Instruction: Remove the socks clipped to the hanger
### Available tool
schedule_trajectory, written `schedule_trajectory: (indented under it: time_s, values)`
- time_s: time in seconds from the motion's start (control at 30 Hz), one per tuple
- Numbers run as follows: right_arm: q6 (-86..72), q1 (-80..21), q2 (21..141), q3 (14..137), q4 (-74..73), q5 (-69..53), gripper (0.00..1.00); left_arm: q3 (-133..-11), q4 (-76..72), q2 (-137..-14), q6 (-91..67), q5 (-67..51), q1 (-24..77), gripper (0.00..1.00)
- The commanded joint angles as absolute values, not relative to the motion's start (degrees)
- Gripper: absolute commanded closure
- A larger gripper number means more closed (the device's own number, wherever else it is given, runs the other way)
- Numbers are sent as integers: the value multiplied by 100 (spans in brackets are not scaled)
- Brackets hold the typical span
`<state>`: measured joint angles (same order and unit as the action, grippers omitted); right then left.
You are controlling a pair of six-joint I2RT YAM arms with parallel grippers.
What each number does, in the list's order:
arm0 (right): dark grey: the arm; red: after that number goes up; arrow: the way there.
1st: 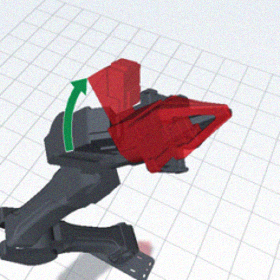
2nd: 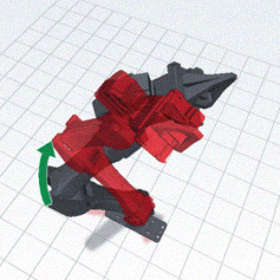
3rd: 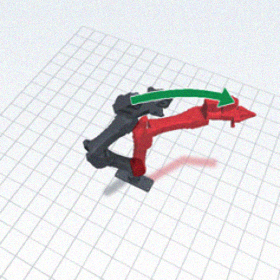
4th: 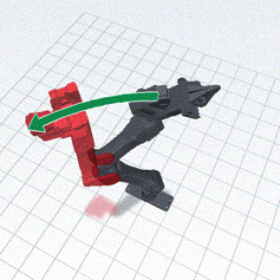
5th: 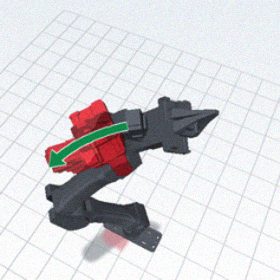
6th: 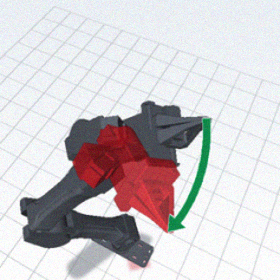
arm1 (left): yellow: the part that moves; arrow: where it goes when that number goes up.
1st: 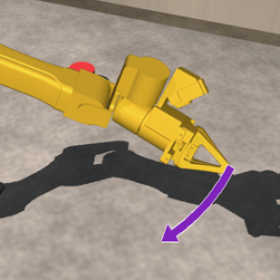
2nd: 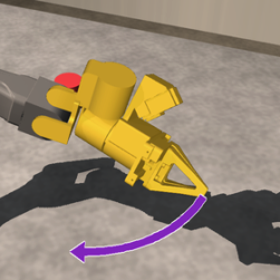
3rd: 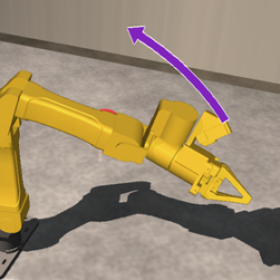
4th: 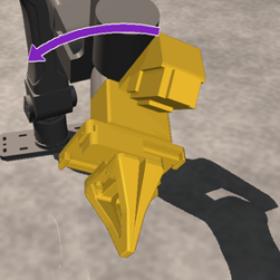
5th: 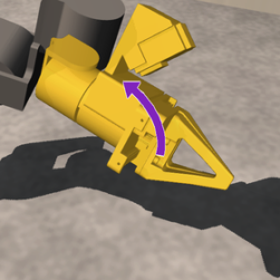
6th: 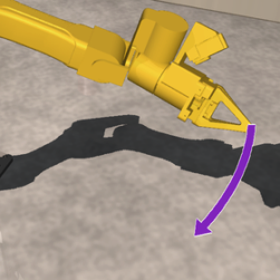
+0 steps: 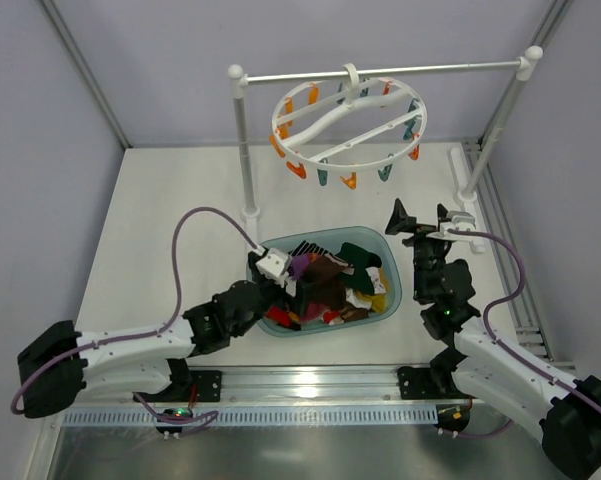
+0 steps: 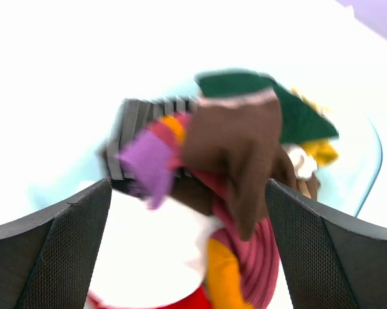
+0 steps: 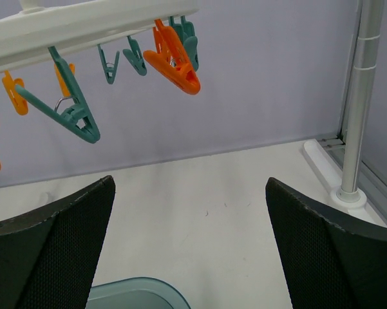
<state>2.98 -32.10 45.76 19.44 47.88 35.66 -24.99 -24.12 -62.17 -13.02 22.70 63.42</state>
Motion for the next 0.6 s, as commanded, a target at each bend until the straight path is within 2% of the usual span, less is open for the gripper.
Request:
schedule_trajectory:
  time_s: [0.0,0.1,0.23,0.27,0.33,0.47,0.57]
  values:
    - [211,-3155,4421,1890,4940,3568,2,-2304,-1749,-5269,-1204,3066,6354,0]
    - [141,-3094,4377,1855,4922,3472,2,-2171,-1732,-4633,-1125,3603,6293,0]
    - [27,-2954,4359,1846,4852,3314,2,-2241,-1749,-4272,-1125,2858,5521,0]
    - [9,-2927,4359,1837,4852,3296,2,-2328,-1758,-4289,-1160,2508,5041,0]
    - [9,-2857,4368,1811,4843,3270,2,-2460,-1837,-4498,-1221,2243,4547,0]
    - [-298,-2567,4377,1758,4764,3068,2,-2873,-2266,-5324,-1721,769,2915,0]
    - [-413,-2453,4333,1696,4729,2971,2,-3119,-2662,-6000,-1968,764,2322,0]
